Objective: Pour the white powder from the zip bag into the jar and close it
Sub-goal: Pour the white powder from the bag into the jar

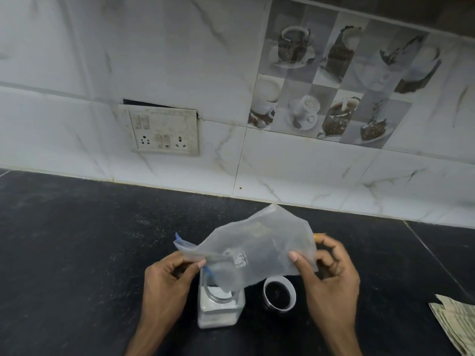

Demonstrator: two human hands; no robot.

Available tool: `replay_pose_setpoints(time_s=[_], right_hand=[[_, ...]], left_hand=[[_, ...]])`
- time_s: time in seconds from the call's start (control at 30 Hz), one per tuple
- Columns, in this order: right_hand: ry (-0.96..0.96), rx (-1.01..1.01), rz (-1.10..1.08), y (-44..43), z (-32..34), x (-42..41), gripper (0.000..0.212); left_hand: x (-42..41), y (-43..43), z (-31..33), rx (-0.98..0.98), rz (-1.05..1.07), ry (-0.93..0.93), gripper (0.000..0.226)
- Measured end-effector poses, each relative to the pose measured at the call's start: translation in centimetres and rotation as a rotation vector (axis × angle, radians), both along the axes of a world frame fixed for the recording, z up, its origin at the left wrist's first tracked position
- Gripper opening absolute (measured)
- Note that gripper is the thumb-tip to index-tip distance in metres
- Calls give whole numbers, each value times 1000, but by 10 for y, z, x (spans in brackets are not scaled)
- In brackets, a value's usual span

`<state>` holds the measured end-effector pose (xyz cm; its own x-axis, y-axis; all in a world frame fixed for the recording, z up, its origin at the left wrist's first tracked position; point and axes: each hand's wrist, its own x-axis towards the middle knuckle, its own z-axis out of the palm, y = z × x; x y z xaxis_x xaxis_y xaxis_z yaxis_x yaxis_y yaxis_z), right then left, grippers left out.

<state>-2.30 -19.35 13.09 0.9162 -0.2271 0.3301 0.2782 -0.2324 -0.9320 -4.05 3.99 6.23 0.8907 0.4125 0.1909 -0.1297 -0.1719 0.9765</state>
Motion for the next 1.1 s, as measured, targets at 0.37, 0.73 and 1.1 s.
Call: replay_pose_setpoints(time_s=[0.37, 0.73, 1.1], right_hand=[[-8, -19, -41, -2, -4, 2, 43], [41, -37, -59, -15, -8, 2, 44], [25, -59, -106, -21, 4, -3, 61]], left_hand=[[1, 3, -1, 15, 16, 25, 33], [-2, -4, 8, 3, -12, -30, 29], [8, 3, 71, 133, -51, -327, 5]])
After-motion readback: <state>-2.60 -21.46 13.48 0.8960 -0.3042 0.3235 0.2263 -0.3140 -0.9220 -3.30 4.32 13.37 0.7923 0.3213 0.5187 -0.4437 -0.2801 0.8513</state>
